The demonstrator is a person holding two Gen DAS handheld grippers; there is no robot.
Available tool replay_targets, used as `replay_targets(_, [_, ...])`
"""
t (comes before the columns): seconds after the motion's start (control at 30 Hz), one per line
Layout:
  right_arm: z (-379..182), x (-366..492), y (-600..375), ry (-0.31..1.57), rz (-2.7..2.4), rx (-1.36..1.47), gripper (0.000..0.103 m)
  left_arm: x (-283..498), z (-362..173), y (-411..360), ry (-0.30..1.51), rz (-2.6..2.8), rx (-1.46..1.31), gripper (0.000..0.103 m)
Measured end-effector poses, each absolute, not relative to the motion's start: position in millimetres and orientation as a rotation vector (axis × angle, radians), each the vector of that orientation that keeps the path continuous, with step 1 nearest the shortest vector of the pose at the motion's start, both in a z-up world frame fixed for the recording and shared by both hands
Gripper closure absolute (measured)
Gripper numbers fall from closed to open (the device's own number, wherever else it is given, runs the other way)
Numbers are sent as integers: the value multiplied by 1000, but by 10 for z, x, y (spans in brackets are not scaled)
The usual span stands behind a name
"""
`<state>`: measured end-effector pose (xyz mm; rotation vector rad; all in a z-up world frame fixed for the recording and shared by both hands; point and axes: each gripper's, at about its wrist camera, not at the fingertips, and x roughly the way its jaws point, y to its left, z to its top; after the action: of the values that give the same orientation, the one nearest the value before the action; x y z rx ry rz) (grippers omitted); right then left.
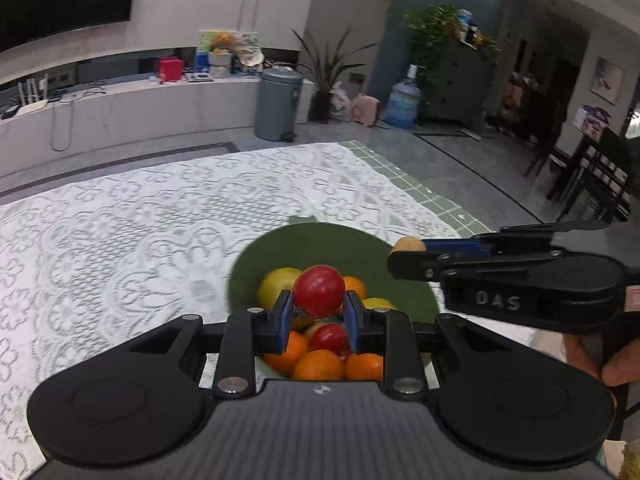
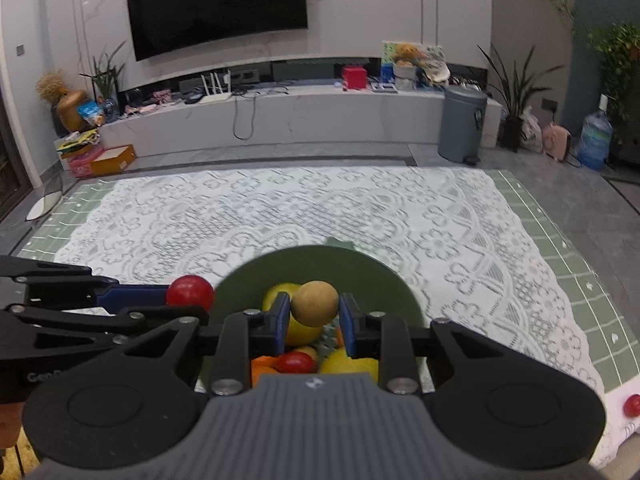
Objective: Organize fruits
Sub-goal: 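Lift the plum and kiwi and carry them over the green colander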
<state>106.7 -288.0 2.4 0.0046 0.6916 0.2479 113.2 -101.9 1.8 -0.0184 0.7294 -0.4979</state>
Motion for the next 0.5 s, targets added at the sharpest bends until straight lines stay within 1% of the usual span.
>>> replay_targets(0.27, [-206, 1256, -3026, 772, 231, -21, 80, 1303, -183, -1242, 745, -560, 59, 73])
replay_targets(0.5, [-337, 1476, -3105, 867, 262, 68, 80, 1471, -381, -1331, 789, -565, 113, 73])
